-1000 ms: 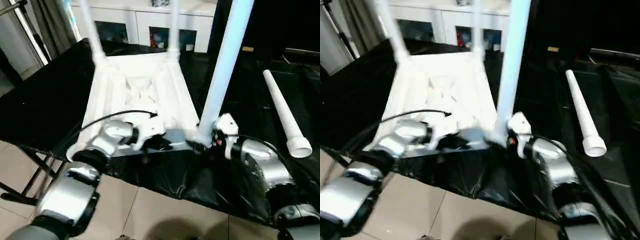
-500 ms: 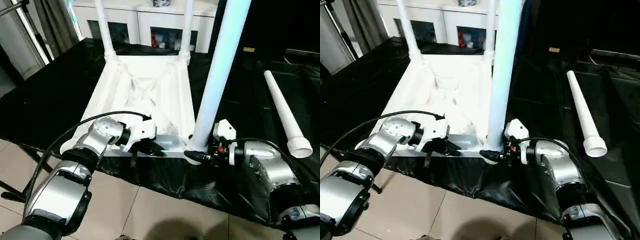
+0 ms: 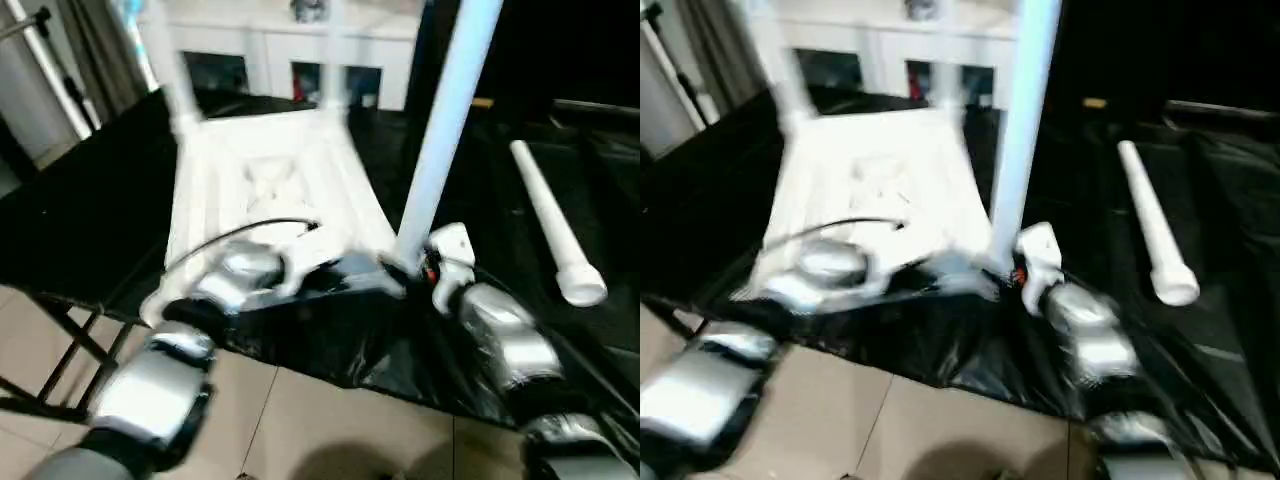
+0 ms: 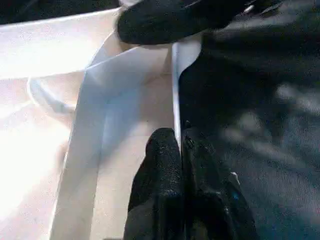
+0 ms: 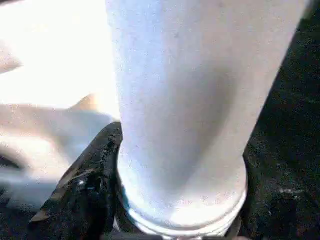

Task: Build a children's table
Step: Rotate leg to tighten

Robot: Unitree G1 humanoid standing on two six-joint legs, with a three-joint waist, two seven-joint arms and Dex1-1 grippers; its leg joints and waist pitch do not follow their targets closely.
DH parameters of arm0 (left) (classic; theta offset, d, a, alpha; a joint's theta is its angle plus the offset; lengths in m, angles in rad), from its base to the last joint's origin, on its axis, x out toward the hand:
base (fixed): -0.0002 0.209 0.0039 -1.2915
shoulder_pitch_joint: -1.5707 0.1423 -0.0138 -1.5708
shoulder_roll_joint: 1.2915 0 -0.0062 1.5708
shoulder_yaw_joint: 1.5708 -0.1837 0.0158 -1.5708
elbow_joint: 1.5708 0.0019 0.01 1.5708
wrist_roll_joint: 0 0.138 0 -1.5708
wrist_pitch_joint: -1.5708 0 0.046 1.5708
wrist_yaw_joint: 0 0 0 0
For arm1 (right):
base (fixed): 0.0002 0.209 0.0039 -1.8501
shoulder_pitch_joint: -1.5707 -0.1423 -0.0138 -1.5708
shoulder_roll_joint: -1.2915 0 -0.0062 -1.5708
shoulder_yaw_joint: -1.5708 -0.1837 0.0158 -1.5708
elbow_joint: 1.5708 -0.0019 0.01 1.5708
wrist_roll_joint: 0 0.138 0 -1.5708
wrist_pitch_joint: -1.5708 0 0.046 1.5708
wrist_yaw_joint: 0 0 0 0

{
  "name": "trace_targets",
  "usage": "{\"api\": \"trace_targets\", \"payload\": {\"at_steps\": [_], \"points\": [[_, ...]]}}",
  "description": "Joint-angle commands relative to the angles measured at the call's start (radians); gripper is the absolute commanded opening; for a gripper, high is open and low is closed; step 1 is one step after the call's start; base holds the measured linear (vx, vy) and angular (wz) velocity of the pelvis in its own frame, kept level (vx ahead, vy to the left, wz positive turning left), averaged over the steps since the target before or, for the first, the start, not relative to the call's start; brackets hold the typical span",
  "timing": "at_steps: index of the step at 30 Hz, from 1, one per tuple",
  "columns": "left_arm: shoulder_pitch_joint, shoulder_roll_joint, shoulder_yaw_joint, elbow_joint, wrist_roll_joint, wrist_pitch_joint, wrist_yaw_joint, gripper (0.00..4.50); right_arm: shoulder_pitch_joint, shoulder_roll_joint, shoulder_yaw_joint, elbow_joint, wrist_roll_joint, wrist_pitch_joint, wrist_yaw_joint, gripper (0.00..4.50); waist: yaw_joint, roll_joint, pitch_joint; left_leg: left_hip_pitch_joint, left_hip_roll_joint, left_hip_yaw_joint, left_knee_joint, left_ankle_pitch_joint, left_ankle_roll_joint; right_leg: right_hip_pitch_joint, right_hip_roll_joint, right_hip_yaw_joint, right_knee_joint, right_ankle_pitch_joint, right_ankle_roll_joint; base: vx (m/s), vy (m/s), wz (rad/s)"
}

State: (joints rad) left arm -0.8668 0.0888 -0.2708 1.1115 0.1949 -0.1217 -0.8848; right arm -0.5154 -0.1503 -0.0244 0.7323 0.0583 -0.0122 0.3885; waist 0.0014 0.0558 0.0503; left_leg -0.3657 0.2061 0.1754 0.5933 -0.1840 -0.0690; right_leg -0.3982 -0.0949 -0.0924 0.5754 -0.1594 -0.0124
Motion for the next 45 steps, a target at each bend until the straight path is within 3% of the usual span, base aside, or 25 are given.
{"api": "trace_targets", "payload": {"at_steps": [1, 3, 4, 6, 9, 14, 18, 20, 23, 28, 29, 32, 39, 45], "points": [[-0.014, -0.084, -0.042, -0.009, 0.024, -0.002, 0.028, 0.00, -0.027, 0.081, 0.056, 0.041, -0.019, 0.002, -0.032, 2.71, -0.010, -0.007, -0.056, 0.015, 0.003, -0.008, -0.071, -0.376, 0.044, 0.033, -0.046, 0.021, -0.111, -0.563, -0.124, 0.000, 0.000, 0.00], [-0.016, -0.090, -0.043, -0.009, 0.028, -0.004, 0.037, 0.00, -0.033, 0.083, 0.067, 0.043, -0.043, -0.018, -0.052, 2.71, -0.010, -0.003, -0.057, 0.016, 0.002, -0.009, -0.070, -0.378, 0.048, 0.032, -0.044, 0.019, -0.111, -0.554, -0.123, 0.000, 0.000, 0.00], [-0.016, -0.090, -0.043, -0.010, 0.027, -0.006, 0.031, 0.00, -0.036, 0.083, 0.065, 0.047, -0.045, -0.028, -0.058, 2.71, -0.010, -0.006, -0.057, 0.015, 0.002, -0.008, -0.070, -0.379, 0.054, 0.032, -0.044, 0.019, -0.112, -0.549, -0.124, 0.000, 0.000, 0.00], [-0.018, -0.078, -0.044, -0.012, 0.029, -0.021, 0.024, 0.00, -0.042, 0.082, 0.036, 0.049, -0.022, -0.042, -0.042, 3.26, -0.010, -0.005, -0.059, 0.010, 0.005, -0.010, -0.073, -0.374, 0.061, 0.036, -0.044, 0.020, -0.108, -0.527, -0.129, 0.000, 0.000, 0.00], [-0.010, -0.050, -0.041, -0.020, 0.024, -0.053, -0.008, 0.00, -0.036, 0.050, 0.032, 0.033, -0.015, -0.058, 0.017, 3.50, -0.009, -0.004, -0.061, 0.009, 0.007, -0.010, -0.075, -0.373, 0.066, 0.038, -0.044, 0.022, -0.102, -0.487, -0.147, 0.000, 0.000, 0.00], [0.021, 0.014, -0.041, -0.038, 0.017, -0.101, -0.082, 0.00, -0.024, -0.035, 0.056, 0.013, -0.003, -0.090, 0.178, 3.96, -0.002, -0.005, -0.070, -0.001, 0.013, -0.006, -0.071, -0.297, 0.095, 0.050, -0.048, 0.032, -0.079, -0.313, -0.218, 0.000, 0.000, 0.00], [0.032, 0.066, -0.038, -0.038, 0.012, -0.143, -0.156, 0.00, 0.002, -0.106, 0.082, -0.025, 0.016, -0.100, 0.353, 3.96, 0.012, -0.007, -0.074, -0.001, 0.018, 0.000, -0.065, -0.235, 0.124, 0.054, -0.045, 0.034, -0.065, -0.203, -0.255, 0.000, 0.000, 0.00], [0.033, 0.080, -0.035, -0.041, 0.005, -0.155, -0.188, 0.00, 0.013, -0.125, 0.090, -0.045, 0.031, -0.093, 0.417, 3.96, 0.018, -0.001, -0.077, -0.004, 0.022, -0.001, -0.064, -0.187, 0.139, 0.059, -0.044, 0.033, -0.052, -0.128, -0.272, 0.000, 0.000, 0.00], [0.030, 0.111, -0.027, -0.038, -0.011, -0.174, -0.257, 0.00, 0.041, -0.178, 0.119, -0.097, 0.054, -0.075, 0.577, 3.96, 0.025, -0.001, -0.078, -0.003, 0.023, 0.000, -0.062, -0.183, 0.150, 0.058, -0.045, 0.035, -0.047, -0.096, -0.286, 0.000, 0.000, 0.00], [0.028, 0.150, -0.036, -0.036, -0.019, -0.200, -0.339, 0.00, 0.057, -0.226, 0.154, -0.127, 0.071, -0.060, 0.706, 3.96, 0.036, -0.004, -0.075, 0.001, 0.024, 0.002, -0.065, -0.214, 0.136, 0.058, -0.047, 0.037, -0.050, -0.135, -0.284, 0.000, 0.000, 0.00], [0.028, 0.160, -0.038, -0.036, -0.020, -0.208, -0.357, 0.00, 0.055, -0.232, 0.155, -0.128, 0.079, -0.052, 0.728, 3.71, 0.036, -0.004, -0.073, 0.002, 0.023, 0.003, -0.066, -0.226, 0.127, 0.056, -0.047, 0.037, -0.054, -0.162, -0.279, 0.000, 0.000, 0.00], [0.027, 0.172, -0.038, -0.036, -0.022, -0.215, -0.389, 0.00, 0.054, -0.239, 0.159, -0.132, 0.084, -0.041, 0.755, 3.58, 0.037, -0.004, -0.073, 0.003, 0.024, 0.002, -0.068, -0.229, 0.113, 0.057, -0.047, 0.038, -0.056, -0.192, -0.269, 0.000, 0.000, 0.00], [0.023, 0.190, -0.044, -0.025, -0.014, -0.230, -0.427, 0.00, 0.057, -0.246, 0.161, -0.142, 0.087, -0.029, 0.781, 2.91, 0.038, -0.003, -0.075, 0.002, 0.024, 0.001, -0.067, -0.209, 0.110, 0.058, -0.046, 0.038, -0.052, -0.160, -0.276, 0.000, 0.000, 0.00], [0.026, 0.178, -0.037, -0.021, -0.020, -0.210, -0.421, 0.00, 0.070, -0.225, 0.154, -0.151, 0.094, -0.007, 0.753, 2.75, 0.038, -0.001, -0.076, 0.001, 0.024, 0.001, -0.066, -0.201, 0.114, 0.059, -0.047, 0.037, -0.050, -0.138, -0.282, 0.000, 0.000, 0.00]]}}
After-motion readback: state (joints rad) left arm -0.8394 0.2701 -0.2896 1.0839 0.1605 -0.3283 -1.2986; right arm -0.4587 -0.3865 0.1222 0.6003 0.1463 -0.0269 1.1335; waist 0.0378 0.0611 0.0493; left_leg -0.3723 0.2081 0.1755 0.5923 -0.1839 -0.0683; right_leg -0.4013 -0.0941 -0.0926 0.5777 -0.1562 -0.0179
